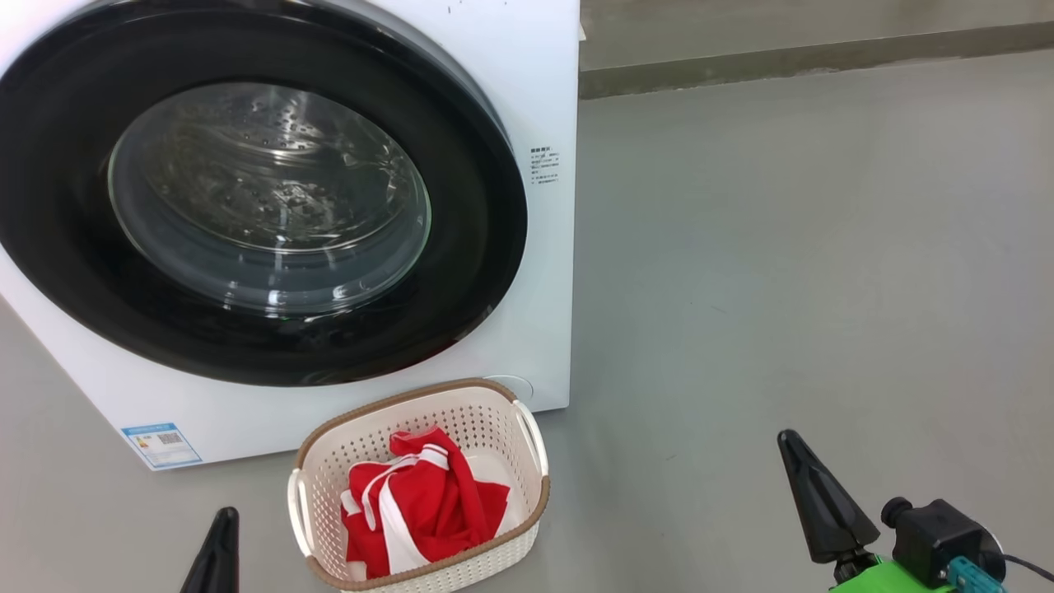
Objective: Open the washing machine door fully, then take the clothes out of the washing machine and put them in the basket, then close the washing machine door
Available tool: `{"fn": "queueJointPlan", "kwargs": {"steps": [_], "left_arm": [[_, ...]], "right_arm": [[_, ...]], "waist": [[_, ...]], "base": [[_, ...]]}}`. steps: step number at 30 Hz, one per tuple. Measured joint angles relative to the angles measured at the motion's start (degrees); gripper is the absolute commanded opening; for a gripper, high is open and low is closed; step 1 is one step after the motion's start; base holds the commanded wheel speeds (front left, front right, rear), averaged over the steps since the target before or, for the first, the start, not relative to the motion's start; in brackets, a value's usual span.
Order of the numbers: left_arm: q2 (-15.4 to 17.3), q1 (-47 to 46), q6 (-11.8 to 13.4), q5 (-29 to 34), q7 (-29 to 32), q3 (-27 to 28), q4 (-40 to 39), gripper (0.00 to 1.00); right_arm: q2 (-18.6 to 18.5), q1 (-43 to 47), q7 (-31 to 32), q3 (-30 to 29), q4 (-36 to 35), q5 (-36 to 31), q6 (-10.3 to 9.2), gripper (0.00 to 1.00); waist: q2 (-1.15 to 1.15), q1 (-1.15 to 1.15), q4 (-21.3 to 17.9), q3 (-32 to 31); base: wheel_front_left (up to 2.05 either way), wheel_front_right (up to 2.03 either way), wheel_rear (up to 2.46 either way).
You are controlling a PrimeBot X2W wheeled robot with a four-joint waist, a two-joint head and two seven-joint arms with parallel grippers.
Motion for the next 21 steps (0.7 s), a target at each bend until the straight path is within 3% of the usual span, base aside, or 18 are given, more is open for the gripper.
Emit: {"fn": "queueJointPlan", "kwargs": {"steps": [21], "left_arm": [[-0.2,-0.2,0.0,-12.1,3.2,0.1,1.3,0.00]], "right_arm": [[0.0,-0.2,3.0,-0.8,1.2,13.6,0.00,0.00]], "waist": [[0.00,0.01,0.3,0.7]], "base": [[0.00,0.00,0.00]]}}
